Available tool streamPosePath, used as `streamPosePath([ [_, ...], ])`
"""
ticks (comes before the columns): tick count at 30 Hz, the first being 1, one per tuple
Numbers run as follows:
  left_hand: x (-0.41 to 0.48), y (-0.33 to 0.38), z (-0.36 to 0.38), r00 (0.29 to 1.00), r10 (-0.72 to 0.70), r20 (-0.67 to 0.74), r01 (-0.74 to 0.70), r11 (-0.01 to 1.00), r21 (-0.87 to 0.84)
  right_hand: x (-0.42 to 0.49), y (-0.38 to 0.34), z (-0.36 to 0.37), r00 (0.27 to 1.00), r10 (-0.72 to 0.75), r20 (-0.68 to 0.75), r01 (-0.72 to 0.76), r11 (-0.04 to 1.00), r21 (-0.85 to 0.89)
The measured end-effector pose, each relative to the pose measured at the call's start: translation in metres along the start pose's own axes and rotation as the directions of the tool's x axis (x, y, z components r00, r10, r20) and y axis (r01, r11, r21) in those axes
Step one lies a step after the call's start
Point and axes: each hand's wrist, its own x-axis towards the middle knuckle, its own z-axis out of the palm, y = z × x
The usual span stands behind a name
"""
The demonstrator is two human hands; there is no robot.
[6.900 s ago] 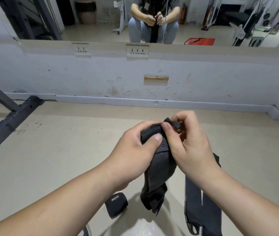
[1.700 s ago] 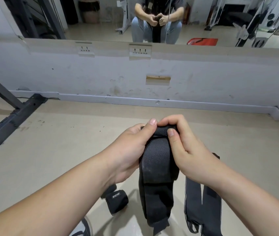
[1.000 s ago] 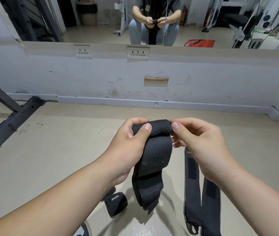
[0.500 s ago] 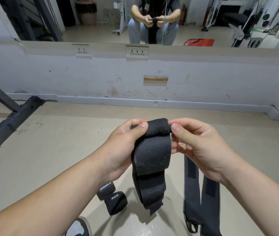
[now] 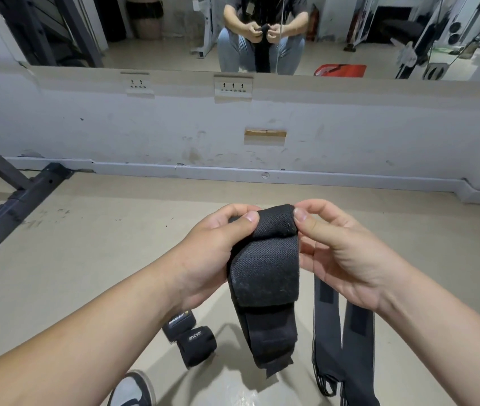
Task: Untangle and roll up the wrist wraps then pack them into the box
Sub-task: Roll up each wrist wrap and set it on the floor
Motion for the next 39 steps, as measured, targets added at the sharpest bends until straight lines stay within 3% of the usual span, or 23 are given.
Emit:
streamPosePath([
  [4, 0.002, -0.005, 0.005, 0.996, 0.021, -0.081, -0.019, 1.0, 0.023, 0.004, 0.005, 0.006, 0.971, -0.179, -0.156, 0.167, 0.982, -0.091],
  [10, -0.003, -0.007, 0.011, 0.983, 0.108, -0.147, -0.101, 0.993, 0.052, 0.0, 0.01, 0.01, 0.924, -0.35, -0.155, 0.286, 0.901, -0.327],
  [16, -0.009, -0.003, 0.013, 0.977, 0.175, -0.125, -0.154, 0.974, 0.164, -0.004, 0.01, 0.018, 0.933, -0.351, -0.082, 0.293, 0.871, -0.395],
  [25, -0.004, -0.005, 0.023, 0.927, 0.258, -0.271, -0.196, 0.952, 0.236, 0.002, 0.009, 0.011, 0.939, -0.329, -0.106, 0.264, 0.881, -0.393],
  [29, -0.004, -0.003, 0.021, 0.938, 0.278, -0.208, -0.218, 0.938, 0.271, 0.003, 0.001, -0.007, 0.965, -0.262, 0.027, 0.252, 0.891, -0.377],
  [32, -0.005, -0.006, 0.019, 0.945, 0.287, -0.155, -0.232, 0.926, 0.296, 0.0, 0.001, -0.009, 0.952, -0.272, 0.143, 0.307, 0.805, -0.507],
  [39, -0.005, -0.002, 0.005, 0.975, 0.221, 0.028, -0.216, 0.904, 0.369, 0.002, 0.007, -0.002, 0.944, -0.287, 0.161, 0.329, 0.802, -0.498],
])
